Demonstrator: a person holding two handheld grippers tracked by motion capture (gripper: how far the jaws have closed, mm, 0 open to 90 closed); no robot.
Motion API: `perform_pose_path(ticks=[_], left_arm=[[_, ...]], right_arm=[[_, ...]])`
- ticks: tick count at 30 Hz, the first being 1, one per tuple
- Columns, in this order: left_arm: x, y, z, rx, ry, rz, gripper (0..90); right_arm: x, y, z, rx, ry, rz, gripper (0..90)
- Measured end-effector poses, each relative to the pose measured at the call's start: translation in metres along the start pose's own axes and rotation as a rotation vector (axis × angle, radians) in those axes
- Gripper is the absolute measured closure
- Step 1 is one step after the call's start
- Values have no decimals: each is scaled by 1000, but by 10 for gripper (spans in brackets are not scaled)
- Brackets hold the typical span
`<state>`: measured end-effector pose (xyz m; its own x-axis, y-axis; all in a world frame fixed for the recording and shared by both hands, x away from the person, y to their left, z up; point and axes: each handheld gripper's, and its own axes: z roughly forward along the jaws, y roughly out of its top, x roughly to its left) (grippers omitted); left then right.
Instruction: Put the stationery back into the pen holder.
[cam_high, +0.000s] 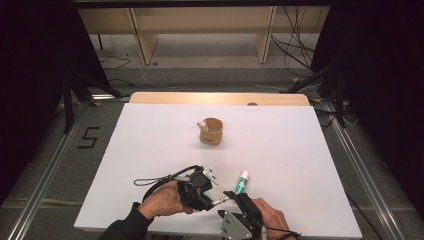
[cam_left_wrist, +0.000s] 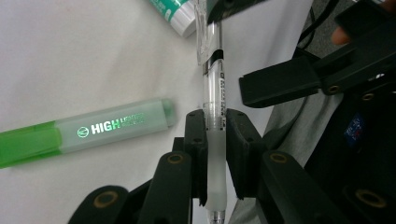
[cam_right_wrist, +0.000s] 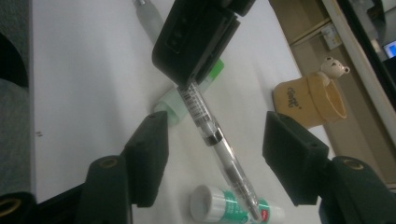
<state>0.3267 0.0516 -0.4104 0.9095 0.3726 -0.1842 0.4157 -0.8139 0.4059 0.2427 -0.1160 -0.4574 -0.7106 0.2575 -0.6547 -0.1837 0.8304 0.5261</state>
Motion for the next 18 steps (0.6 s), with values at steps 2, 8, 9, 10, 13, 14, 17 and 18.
perform_pose_path(ticks=[2, 8, 9, 10, 13, 14, 17, 18], left_arm=[[-1, 1, 0, 1, -2, 4, 793], [-4, 3, -1, 3, -4, 14, 793], [-5, 3, -1, 3, -3, 15, 792], [-5, 3, -2, 6, -3, 17, 793], [-5, 4, -2, 5, -3, 15, 792], [-5, 4, -1, 5, -3, 15, 792], [-6, 4, 0, 9, -4, 14, 792], [-6, 5, 0, 11, -4, 14, 792]], right_arm=[[3, 1, 1, 1, -27, -44, 457], [9, 2, 3, 20, -72, -157, 525], [11, 2, 4, 26, -73, -152, 535], [11, 2, 4, 24, -74, -176, 548], [15, 2, 6, 35, -93, -199, 570], [16, 3, 6, 43, -102, -208, 583], [18, 4, 7, 46, -114, -255, 613], [19, 4, 7, 47, -120, -263, 626]])
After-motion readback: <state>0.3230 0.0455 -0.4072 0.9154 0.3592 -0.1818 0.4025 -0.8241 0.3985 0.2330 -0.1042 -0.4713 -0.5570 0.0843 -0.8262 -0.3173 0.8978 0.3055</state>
